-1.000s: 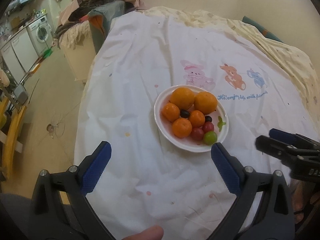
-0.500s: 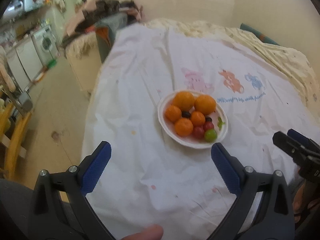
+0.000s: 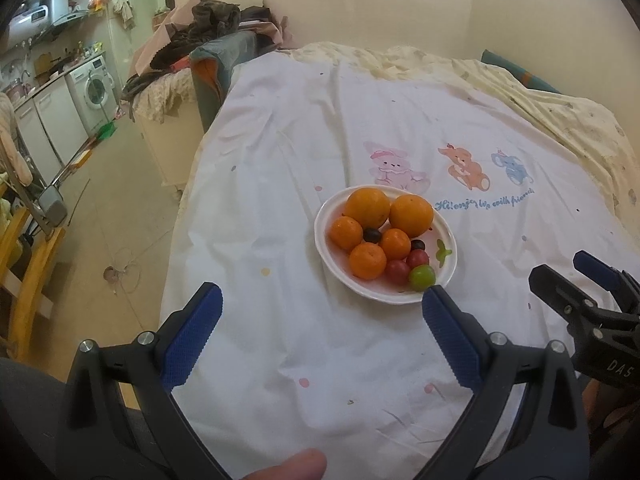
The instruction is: Organize fruits
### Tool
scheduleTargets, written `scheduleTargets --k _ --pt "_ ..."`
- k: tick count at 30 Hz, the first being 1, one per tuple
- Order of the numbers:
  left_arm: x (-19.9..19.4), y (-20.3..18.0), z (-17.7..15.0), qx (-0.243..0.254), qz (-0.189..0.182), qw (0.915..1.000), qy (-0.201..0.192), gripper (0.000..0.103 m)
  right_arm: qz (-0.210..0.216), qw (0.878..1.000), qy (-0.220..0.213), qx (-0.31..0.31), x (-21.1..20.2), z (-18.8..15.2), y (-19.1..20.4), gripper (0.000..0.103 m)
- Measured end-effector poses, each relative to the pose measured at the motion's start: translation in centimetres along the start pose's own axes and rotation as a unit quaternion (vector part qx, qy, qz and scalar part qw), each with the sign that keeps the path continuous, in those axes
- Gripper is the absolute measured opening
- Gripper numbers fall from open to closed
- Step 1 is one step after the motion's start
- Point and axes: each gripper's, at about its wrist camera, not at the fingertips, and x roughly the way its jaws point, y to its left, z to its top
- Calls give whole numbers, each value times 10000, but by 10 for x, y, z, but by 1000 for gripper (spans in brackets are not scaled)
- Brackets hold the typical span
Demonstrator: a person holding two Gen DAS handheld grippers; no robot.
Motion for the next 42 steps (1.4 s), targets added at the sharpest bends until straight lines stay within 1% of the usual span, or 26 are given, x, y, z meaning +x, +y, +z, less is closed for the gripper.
scheduleTargets --k 5,27,42 --pt "1 0 0 -9 1 10000 25 99 -79 10000 27 -48 1 -1 2 103" --pt "1 4 0 -169 -4 9998 86 99 -97 9999 88 51 5 1 -1 103" --pt "1 3 0 -159 5 9999 62 99 -97 9999 71 54 6 2 -1 103"
